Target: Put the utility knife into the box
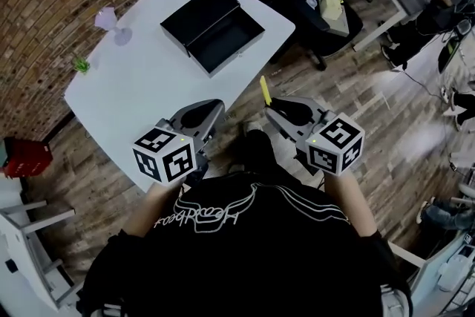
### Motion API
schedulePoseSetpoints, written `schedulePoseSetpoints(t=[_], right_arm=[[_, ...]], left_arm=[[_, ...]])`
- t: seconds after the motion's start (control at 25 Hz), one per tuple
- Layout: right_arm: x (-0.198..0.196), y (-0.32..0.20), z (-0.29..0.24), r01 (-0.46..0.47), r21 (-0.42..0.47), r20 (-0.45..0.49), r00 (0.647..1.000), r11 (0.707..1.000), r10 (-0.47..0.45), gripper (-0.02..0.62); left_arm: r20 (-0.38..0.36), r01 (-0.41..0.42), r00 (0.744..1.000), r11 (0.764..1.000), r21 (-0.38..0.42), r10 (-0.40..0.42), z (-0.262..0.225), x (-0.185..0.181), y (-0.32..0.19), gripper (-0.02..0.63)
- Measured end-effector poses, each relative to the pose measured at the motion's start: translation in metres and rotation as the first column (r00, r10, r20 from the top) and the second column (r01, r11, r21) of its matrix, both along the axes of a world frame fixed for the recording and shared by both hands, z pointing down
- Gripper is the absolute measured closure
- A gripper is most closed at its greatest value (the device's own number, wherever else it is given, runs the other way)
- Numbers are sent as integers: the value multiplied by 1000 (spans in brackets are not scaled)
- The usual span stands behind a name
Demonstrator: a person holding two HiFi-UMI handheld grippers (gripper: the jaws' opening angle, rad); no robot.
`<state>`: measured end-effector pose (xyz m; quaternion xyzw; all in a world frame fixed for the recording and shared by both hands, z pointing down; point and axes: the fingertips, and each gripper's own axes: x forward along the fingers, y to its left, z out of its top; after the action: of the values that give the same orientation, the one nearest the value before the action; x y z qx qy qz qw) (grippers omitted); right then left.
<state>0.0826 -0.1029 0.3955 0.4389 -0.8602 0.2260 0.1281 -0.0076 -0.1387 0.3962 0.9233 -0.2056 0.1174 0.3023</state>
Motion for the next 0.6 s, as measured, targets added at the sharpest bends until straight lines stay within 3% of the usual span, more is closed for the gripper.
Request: schedulePoseSetpoints(t=[0.6], right_arm=[[1,-119,18,236,-27,-123,964,971,-237,528]], left_arm=[[38,201,979,980,-4,-201,4,-9,-97,574]])
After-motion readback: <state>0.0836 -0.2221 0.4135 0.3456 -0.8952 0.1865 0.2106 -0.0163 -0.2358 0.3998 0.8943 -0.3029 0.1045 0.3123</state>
